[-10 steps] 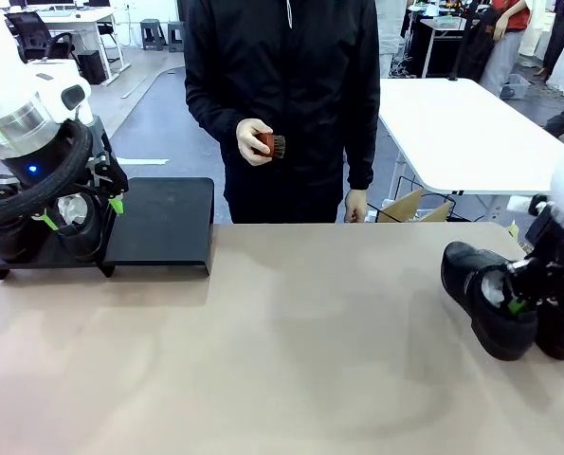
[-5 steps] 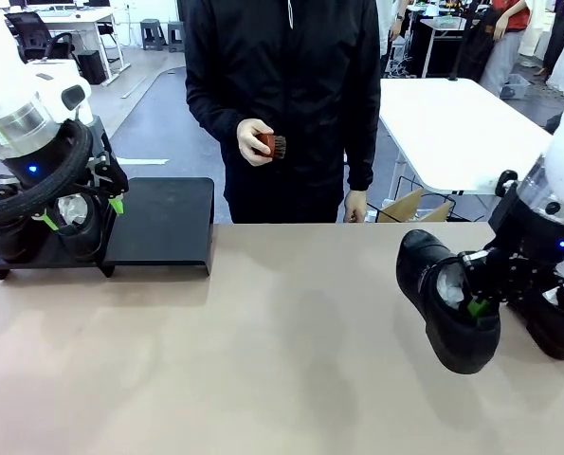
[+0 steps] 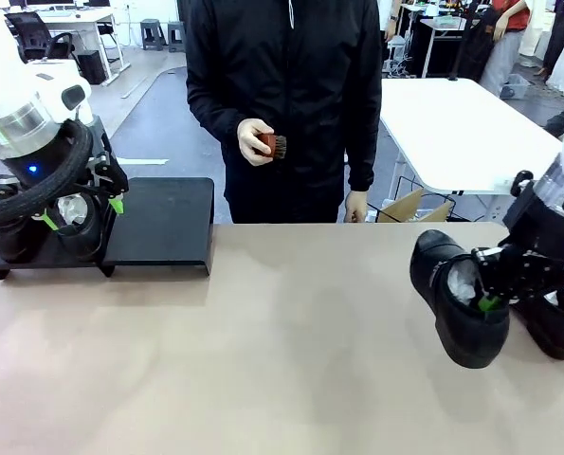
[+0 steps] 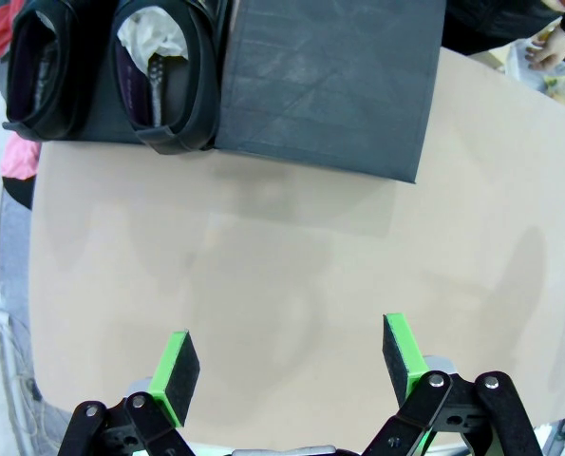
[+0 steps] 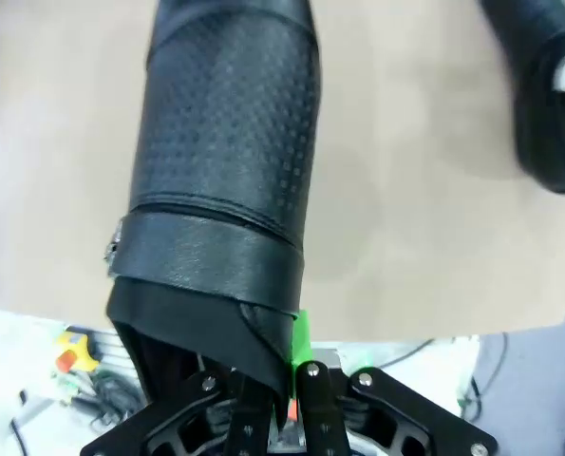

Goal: Organize the shoes by placing them on the stand.
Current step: Pick up one Shoe and place it in the middle of the table.

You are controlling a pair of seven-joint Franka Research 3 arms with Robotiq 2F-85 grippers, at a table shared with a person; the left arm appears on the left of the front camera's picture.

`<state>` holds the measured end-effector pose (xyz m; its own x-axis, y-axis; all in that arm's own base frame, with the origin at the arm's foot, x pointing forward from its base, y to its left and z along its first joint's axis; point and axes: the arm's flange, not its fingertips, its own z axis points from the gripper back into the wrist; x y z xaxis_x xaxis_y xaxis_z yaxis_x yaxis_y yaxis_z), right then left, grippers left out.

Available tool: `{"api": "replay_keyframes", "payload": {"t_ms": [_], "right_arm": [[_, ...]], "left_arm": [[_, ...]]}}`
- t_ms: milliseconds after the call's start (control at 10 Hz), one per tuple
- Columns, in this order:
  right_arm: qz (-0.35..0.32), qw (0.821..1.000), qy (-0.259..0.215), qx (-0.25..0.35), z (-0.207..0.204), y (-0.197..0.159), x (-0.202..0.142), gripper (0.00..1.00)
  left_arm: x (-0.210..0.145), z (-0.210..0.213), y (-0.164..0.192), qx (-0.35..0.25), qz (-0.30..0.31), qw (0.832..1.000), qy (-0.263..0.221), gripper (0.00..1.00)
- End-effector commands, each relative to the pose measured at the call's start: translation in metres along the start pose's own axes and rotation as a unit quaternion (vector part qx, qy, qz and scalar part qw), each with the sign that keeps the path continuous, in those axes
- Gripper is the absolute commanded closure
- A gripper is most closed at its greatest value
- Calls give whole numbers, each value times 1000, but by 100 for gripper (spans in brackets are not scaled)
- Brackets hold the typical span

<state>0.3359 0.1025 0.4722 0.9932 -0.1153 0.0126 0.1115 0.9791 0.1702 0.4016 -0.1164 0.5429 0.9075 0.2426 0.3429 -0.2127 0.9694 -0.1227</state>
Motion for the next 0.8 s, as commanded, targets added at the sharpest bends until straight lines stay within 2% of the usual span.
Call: {"api": "replay_keyframes", "payload": {"t_ms": [0, 100, 300, 400, 700], "right_arm": [[38, 997, -67, -3, 5, 93, -4, 100], [49, 995, -83, -15, 0, 131, 0, 100], [78, 995, -54, -18, -37, 185, 15, 100], [81, 995, -51, -20, -63, 202, 19, 100], [60, 997, -42, 2, -95, 210, 17, 100]], "left_arm": [[1, 0, 1, 3, -3, 1000, -7, 0], [1, 0, 1, 3, -3, 1000, -7, 0], [1, 0, 1, 3, -3, 1000, -7, 0], [1, 0, 1, 3, -3, 1000, -7, 0], [1, 0, 1, 3, -3, 1000, -7, 0]]}}
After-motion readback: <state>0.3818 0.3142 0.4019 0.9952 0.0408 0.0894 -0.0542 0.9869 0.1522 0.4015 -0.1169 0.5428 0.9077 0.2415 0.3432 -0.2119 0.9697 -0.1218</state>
